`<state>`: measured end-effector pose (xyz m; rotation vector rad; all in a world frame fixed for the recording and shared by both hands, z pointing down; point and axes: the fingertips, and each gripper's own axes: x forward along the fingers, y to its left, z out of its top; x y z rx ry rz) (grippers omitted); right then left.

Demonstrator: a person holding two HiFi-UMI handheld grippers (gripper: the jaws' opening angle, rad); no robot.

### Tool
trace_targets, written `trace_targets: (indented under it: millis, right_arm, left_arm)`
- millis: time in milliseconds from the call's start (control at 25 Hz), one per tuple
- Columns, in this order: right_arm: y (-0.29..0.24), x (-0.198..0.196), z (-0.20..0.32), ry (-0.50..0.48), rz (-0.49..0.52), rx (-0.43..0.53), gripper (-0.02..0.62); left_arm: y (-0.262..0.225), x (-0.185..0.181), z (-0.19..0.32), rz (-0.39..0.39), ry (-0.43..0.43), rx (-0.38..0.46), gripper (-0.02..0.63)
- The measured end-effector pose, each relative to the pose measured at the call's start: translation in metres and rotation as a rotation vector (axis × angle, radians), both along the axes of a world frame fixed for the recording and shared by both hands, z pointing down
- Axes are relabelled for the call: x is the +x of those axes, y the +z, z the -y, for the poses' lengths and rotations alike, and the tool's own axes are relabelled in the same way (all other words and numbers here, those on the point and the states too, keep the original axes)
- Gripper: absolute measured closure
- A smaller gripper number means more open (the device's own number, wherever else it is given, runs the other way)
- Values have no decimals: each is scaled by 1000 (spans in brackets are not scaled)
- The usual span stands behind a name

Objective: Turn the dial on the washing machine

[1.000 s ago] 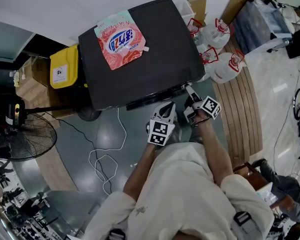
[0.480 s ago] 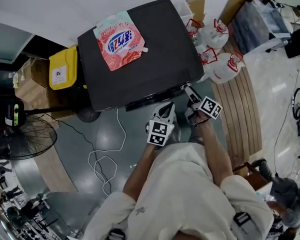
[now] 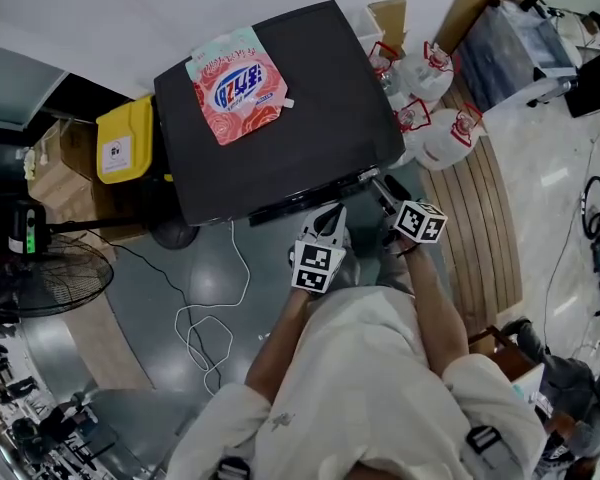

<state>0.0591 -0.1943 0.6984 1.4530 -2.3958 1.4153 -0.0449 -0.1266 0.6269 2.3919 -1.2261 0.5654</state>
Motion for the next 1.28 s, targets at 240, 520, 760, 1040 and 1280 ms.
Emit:
trace_targets:
  millis: [240,520,760,1040,1280]
  right_arm:
    - [-29,-2,-2,-89,-161,123,348]
    - [-66,-6,-3,-143,-266,245,351]
    - [-95,-8,-5,-161,-345,322,353]
    - [-121,-6,-7,-161,-426,380,356]
    - [-137,-3,-8,-152,-450,411,356]
  left_arm:
    - [-7,-1,4,-7,-5,24,594]
    - [-24,-4,11,-19,-17,64,594]
    - [-43,-9,18,-38,-26,109,594]
    - [-63,-15,25,-53,-28,151,594]
    - [-74,-15,28,-58,-21,172,594]
